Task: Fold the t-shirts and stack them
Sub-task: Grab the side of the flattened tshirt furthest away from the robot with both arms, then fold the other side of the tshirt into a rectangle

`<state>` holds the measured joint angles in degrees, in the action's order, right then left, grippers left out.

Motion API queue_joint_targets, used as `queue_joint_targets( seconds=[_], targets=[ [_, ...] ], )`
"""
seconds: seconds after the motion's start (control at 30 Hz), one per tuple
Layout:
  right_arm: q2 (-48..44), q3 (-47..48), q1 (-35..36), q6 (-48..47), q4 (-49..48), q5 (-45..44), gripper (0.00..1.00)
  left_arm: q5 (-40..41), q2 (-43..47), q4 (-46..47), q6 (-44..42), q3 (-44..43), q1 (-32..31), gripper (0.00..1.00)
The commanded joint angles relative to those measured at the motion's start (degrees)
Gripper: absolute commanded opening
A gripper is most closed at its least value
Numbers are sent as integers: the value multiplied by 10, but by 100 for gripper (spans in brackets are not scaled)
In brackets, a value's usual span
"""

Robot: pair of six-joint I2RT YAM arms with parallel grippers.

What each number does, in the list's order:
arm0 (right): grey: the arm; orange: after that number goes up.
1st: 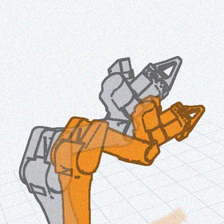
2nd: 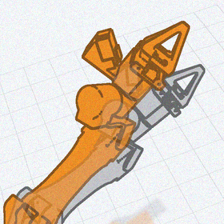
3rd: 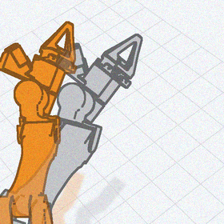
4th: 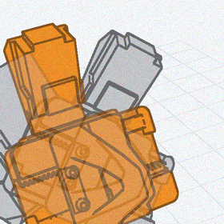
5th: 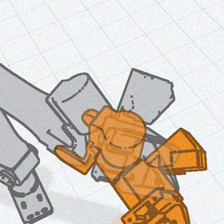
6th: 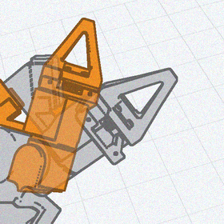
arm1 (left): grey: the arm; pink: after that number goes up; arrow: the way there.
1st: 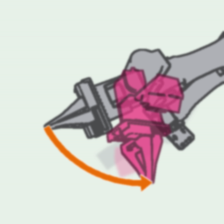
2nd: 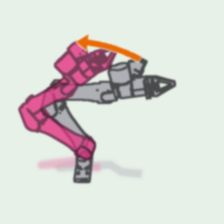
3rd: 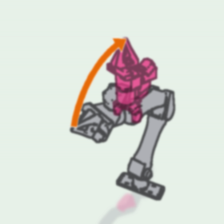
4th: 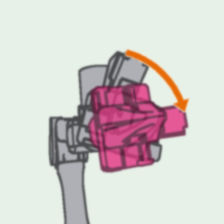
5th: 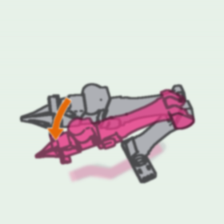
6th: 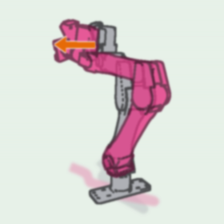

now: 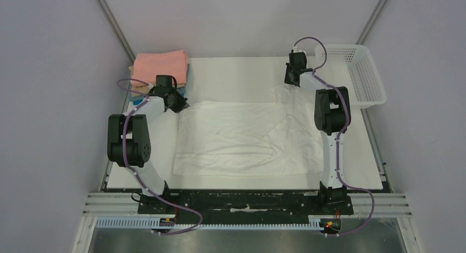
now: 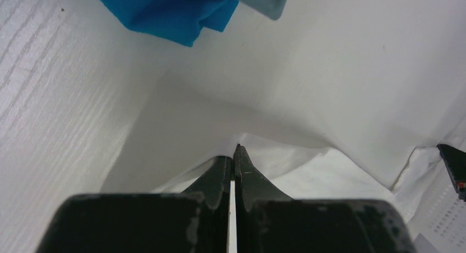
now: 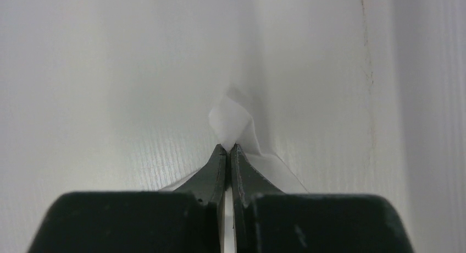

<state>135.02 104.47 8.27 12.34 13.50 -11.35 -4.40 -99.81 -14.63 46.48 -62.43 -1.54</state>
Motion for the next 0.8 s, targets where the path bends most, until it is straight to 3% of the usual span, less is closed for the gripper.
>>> queue_joint_targets(
  seconds=[0.0,0.43,0.77],
  targets=[
    [-10,8,-9,-14,-37,11,0,4,-13,10,-13,-48,7,2],
    [-236,-304,-5,-20,-178,97,0,-67,34,29,-22,6,7,2],
    [-445,-519,20,-9,-201,64,0,-77,133,37,-20,90,7,2]
  ],
)
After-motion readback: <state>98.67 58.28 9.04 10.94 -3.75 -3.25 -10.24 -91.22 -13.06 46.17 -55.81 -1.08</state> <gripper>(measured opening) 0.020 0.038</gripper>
